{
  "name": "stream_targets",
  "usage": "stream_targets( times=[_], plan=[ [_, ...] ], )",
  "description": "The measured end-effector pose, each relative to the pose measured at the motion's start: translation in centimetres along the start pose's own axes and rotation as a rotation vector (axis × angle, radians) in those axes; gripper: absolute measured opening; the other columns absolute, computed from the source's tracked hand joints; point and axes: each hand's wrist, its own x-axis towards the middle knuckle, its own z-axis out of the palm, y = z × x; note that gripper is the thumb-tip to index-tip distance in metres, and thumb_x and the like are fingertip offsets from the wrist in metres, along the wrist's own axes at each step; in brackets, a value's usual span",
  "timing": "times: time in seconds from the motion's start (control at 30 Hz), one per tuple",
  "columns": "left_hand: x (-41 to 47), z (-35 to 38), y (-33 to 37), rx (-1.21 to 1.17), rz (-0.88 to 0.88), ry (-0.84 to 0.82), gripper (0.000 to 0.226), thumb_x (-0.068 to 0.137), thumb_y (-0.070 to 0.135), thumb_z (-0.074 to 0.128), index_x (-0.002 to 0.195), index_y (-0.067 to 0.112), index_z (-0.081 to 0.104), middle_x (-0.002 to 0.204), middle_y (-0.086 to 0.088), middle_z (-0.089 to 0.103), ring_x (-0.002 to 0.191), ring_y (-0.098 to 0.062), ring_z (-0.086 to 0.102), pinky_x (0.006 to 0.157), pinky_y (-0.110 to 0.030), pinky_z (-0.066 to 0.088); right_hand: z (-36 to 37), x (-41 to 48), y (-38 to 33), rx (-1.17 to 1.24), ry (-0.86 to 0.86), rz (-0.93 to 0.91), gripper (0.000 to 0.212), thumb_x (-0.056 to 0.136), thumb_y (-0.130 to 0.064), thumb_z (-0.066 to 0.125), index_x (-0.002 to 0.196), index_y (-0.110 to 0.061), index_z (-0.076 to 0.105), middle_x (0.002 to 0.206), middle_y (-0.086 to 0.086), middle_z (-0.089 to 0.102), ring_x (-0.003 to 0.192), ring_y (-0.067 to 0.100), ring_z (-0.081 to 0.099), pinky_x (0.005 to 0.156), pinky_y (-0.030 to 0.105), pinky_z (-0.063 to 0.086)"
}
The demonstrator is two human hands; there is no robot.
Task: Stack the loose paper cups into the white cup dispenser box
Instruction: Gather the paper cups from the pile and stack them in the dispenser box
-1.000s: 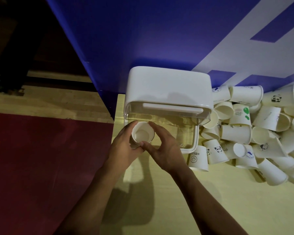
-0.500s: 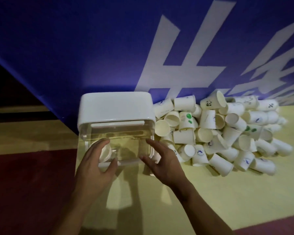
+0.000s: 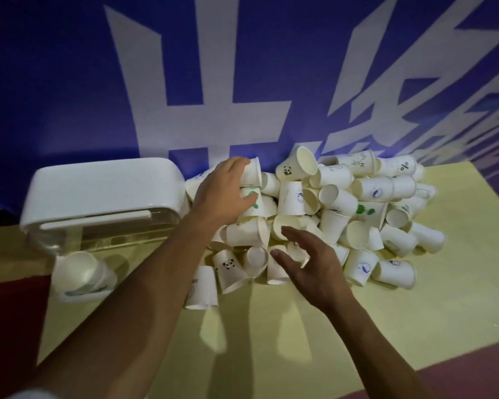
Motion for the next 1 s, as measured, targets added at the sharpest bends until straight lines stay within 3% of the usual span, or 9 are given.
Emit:
stream_targets(
  times=[0.23,0.4,0.53,0.67,0.8,1.0],
  plan=[
    [4.7,4.7,0.3,0.290,-0.024,-0.009,0.084,0.087,0.040,0.081,0.154,0.019,0.037,0.154,-0.005,0.046,0.138,-0.028,0.047,0.115,-0.041,0.039,-4.1,1.7,3.9,0.033,0.024,0.052,0.052,0.088,-0.046,0.077,0.137,-0.031,0.063,0.132,-0.018,0.064,0.119,-0.002,0.057,0.103,0.025,0.048],
    [5.8,5.7,0.2,0.437,-0.004,0.015,0.066,0.089,0.036,0.074,0.145,0.014,0.048,0.139,-0.009,0.053,0.124,-0.029,0.051,0.107,-0.041,0.040,-5.6,3.2,5.3,0.011,0.028,0.025,0.055,0.090,-0.049,0.074,0.139,-0.026,0.062,0.133,-0.011,0.067,0.117,0.003,0.061,0.100,0.028,0.051],
    [6.2,5.5,0.5,0.558,0.007,-0.009,0.052,0.090,0.040,0.071,0.133,0.017,0.053,0.129,-0.006,0.062,0.114,-0.027,0.054,0.100,-0.040,0.040,-6.1,5.0,5.4,-0.006,0.031,-0.002,0.057,0.090,-0.052,0.072,0.140,-0.025,0.063,0.132,-0.012,0.068,0.114,-0.002,0.059,0.097,0.024,0.049],
    [6.5,5.5,0.2,0.619,0.049,-0.069,0.061,0.092,0.045,0.074,0.139,0.016,0.047,0.133,-0.007,0.059,0.116,-0.028,0.058,0.104,-0.040,0.043,-6.2,6.8,5.3,-0.030,0.029,-0.017,0.056,0.092,-0.050,0.072,0.141,-0.025,0.062,0.134,-0.012,0.066,0.113,-0.002,0.058,0.090,0.012,0.044],
    [6.4,5.4,-0.3,0.651,0.080,-0.126,0.058,0.096,0.042,0.071,0.142,0.016,0.045,0.137,-0.009,0.055,0.118,-0.028,0.059,0.105,-0.040,0.044,-6.2,8.9,5.4,-0.103,0.055,-0.038,0.056,0.094,-0.047,0.071,0.141,-0.018,0.062,0.137,-0.002,0.066,0.121,0.014,0.061,0.100,0.031,0.051],
    [6.4,5.2,-1.0,0.621,0.050,-0.199,0.059,0.098,0.040,0.068,0.147,0.017,0.044,0.144,-0.008,0.055,0.126,-0.028,0.056,0.112,-0.041,0.040,-6.0,13.4,3.9,-0.187,0.112,0.082,0.068,0.087,-0.054,0.075,0.142,-0.020,0.056,0.141,0.003,0.061,0.129,0.023,0.054,0.105,0.044,0.046]
  ],
)
